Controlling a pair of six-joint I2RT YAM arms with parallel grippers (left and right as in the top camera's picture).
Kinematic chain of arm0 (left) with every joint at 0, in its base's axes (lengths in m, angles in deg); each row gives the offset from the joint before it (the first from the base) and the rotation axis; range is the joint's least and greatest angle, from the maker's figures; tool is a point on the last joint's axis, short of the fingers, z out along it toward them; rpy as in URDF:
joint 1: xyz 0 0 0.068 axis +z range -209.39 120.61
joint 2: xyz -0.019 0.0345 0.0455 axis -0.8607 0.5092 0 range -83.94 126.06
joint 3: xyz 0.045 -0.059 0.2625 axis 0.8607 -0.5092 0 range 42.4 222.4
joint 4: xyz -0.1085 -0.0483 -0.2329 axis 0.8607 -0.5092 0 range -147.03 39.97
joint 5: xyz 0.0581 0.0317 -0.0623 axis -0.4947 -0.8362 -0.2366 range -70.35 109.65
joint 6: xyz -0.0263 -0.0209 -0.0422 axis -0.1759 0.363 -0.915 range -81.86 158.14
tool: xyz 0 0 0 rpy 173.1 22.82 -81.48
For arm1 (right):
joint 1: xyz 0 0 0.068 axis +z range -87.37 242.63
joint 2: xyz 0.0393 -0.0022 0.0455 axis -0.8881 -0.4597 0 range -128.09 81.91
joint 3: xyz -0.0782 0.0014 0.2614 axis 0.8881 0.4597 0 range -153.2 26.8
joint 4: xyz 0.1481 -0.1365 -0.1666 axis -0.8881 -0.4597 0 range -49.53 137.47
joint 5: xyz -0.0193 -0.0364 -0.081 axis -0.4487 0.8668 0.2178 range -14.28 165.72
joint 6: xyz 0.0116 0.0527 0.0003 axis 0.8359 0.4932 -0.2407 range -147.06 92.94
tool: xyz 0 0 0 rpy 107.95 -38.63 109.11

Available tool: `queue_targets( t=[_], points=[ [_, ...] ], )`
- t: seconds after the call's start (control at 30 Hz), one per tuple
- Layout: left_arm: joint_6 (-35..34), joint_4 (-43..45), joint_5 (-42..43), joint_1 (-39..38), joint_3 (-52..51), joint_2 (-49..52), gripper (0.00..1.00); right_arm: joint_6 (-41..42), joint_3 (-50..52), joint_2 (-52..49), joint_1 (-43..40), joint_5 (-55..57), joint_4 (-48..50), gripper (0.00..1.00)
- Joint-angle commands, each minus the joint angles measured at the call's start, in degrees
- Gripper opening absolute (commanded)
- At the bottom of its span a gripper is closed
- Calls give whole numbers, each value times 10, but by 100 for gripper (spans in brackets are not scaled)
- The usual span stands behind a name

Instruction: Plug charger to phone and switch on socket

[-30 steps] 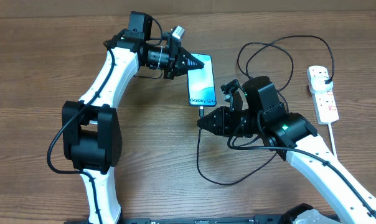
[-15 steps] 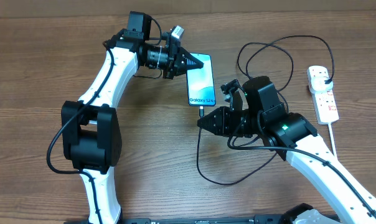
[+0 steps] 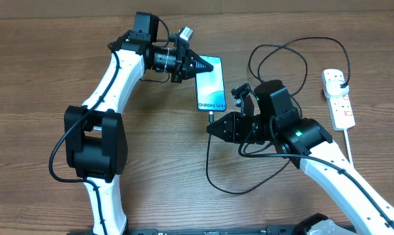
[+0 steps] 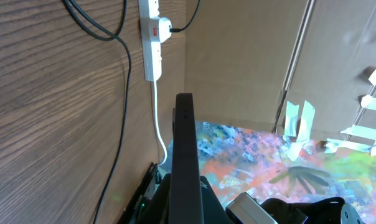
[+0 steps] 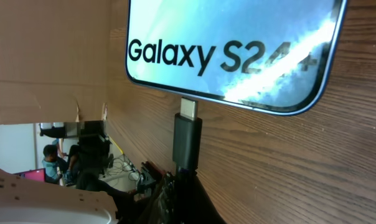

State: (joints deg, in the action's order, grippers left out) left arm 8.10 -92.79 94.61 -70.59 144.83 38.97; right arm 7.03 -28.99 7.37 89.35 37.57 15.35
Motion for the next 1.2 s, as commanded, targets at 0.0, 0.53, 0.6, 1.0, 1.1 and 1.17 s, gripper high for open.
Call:
queue_targets(
  t=[0.0,0.53,0.6,1.0,1.1,1.17],
  points=[
    [-8,2,28,2,9,0,4,-11,4,-1,3,-3,6,4],
    [-8,2,43,3,9,0,4,-11,4,-3,2,-3,14,4],
    [-8,2,58,3,9,0,4,-11,4,-4,2,-3,14,4],
    [-3,2,64,3,9,0,4,-11,4,-14,2,-5,19,4],
    [-4,2,58,4,9,0,4,-11,4,-14,2,-6,18,4],
    [-4,6,57,9,9,0,4,-11,4,-14,2,-12,18,4]
  ],
)
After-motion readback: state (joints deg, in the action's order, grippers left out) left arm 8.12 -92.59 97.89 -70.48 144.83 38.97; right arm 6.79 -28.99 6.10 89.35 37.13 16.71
